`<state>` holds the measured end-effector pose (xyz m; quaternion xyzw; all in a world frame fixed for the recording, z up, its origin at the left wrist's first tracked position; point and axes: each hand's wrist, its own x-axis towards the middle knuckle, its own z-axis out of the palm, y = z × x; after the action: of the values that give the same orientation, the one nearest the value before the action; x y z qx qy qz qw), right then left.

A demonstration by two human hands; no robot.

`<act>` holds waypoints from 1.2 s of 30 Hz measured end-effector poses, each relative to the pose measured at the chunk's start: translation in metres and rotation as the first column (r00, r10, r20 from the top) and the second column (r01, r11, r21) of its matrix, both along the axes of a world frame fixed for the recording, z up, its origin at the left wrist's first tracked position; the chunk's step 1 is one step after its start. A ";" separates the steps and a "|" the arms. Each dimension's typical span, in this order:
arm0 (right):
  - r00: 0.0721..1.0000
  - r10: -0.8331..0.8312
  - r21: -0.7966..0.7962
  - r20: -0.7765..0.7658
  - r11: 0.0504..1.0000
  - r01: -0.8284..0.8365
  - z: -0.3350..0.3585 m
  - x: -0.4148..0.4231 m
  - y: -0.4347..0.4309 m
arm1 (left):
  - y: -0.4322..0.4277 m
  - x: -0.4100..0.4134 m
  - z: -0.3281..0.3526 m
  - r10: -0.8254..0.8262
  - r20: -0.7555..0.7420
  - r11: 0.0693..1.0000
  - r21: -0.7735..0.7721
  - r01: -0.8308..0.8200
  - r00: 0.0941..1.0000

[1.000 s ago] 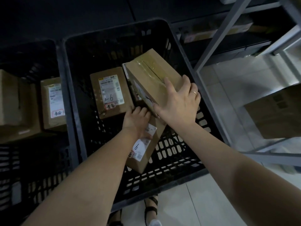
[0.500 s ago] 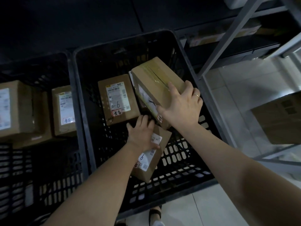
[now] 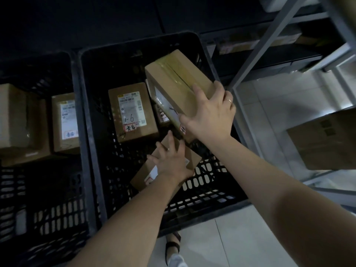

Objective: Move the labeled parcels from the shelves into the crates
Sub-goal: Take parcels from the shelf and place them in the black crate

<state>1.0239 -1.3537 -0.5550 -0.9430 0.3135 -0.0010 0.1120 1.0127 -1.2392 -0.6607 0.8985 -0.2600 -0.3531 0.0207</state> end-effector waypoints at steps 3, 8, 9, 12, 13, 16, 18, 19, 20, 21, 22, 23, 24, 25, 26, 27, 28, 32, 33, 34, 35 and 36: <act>1.000 -0.015 0.016 0.016 1.000 0.015 0.003 -0.002 0.000 | 0.004 0.003 0.007 0.035 0.026 0.999 -0.012 -0.035 0.999; 0.995 -0.081 0.054 0.060 0.996 0.077 0.012 0.002 0.001 | 0.005 0.018 0.029 0.207 -0.045 0.978 -0.024 -0.208 0.977; 0.993 -0.098 0.065 0.062 0.993 0.094 0.013 0.002 0.002 | 0.004 0.019 0.035 0.222 -0.056 0.975 -0.018 -0.223 0.973; 0.990 -0.135 0.091 0.037 0.987 0.131 0.014 0.007 0.005 | 0.000 0.018 0.048 0.284 0.008 0.957 -0.064 -0.283 0.959; 0.990 -0.141 0.096 0.023 0.986 0.138 0.013 0.008 0.006 | -0.002 0.017 0.050 0.299 0.022 0.952 -0.069 -0.297 0.954; 0.989 -0.148 0.116 -0.023 0.982 0.150 0.007 0.007 0.007 | 0.001 0.008 0.043 0.206 -0.094 0.976 0.091 -0.198 0.974; 0.988 -0.152 0.110 -0.034 0.982 0.155 0.003 0.003 0.007 | 0.014 0.006 0.031 0.185 -0.132 0.972 0.172 -0.161 0.974; 0.988 -0.151 0.100 -0.032 0.983 0.154 0.001 0.000 0.006 | 0.023 0.010 0.026 0.193 -0.116 0.969 0.181 -0.170 0.974; 0.989 -0.147 0.094 -0.028 0.984 0.149 0.000 -0.001 0.007 | 0.033 0.017 0.022 0.211 -0.098 0.964 0.185 -0.190 0.973; 0.989 -0.144 0.095 -0.022 0.985 0.145 -0.001 -0.001 0.007 | 0.041 0.026 0.022 0.236 -0.098 0.958 0.188 -0.215 0.967; 0.989 -0.145 0.101 -0.016 0.984 0.146 -0.001 0.000 0.007 | 0.047 0.034 0.021 0.260 -0.122 0.954 0.189 -0.235 0.958; 0.988 -0.153 0.108 -0.012 0.982 0.154 -0.002 0.000 0.007 | 0.051 0.041 0.020 0.272 -0.159 0.952 0.185 -0.242 0.949; 0.986 -0.165 0.117 -0.009 0.979 0.165 -0.002 0.001 0.008 | 0.054 0.043 0.019 0.277 -0.197 0.954 0.177 -0.244 0.940; 0.984 -0.176 0.125 -0.004 0.977 0.175 -0.002 0.001 0.008 | 0.055 0.042 0.018 0.293 -0.223 0.953 0.154 -0.263 0.930; 0.983 -0.181 0.132 0.001 0.975 0.179 -0.003 0.002 0.008 | 0.056 0.040 0.016 0.331 -0.236 0.943 0.114 -0.312 0.914; 0.983 -0.183 0.134 0.006 0.974 0.180 -0.002 0.002 0.008 | 0.056 0.036 0.015 0.379 -0.238 0.925 0.063 -0.375 0.894; 0.983 -0.183 0.132 0.009 0.975 0.180 -0.001 0.002 0.007 | 0.055 0.033 0.014 0.419 -0.231 0.904 0.015 -0.427 0.878; 0.980 -0.197 0.123 0.018 0.973 0.193 0.006 0.000 0.003 | 0.051 0.028 0.015 0.388 -0.175 0.917 -0.025 -0.398 0.905; 0.979 -0.202 0.123 0.022 0.972 0.198 0.007 -0.002 0.002 | 0.050 0.030 0.017 0.375 -0.160 0.923 -0.023 -0.384 0.913; 0.978 -0.206 0.122 0.028 0.972 0.202 0.009 -0.003 0.002 | 0.050 0.031 0.019 0.388 -0.144 0.916 -0.048 -0.398 0.910; 0.977 -0.209 0.117 0.033 0.972 0.203 0.012 -0.004 0.003 | 0.050 0.034 0.022 0.422 -0.125 0.895 -0.100 -0.435 0.898; 0.977 -0.208 0.108 0.038 0.973 0.203 0.014 -0.006 0.004 | 0.052 0.037 0.026 0.459 -0.096 0.871 -0.147 -0.468 0.883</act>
<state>1.0182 -1.3497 -0.5407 -0.8980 0.4063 -0.0198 0.1675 1.0495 -1.1875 -0.6348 0.9190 -0.0648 -0.3411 0.1870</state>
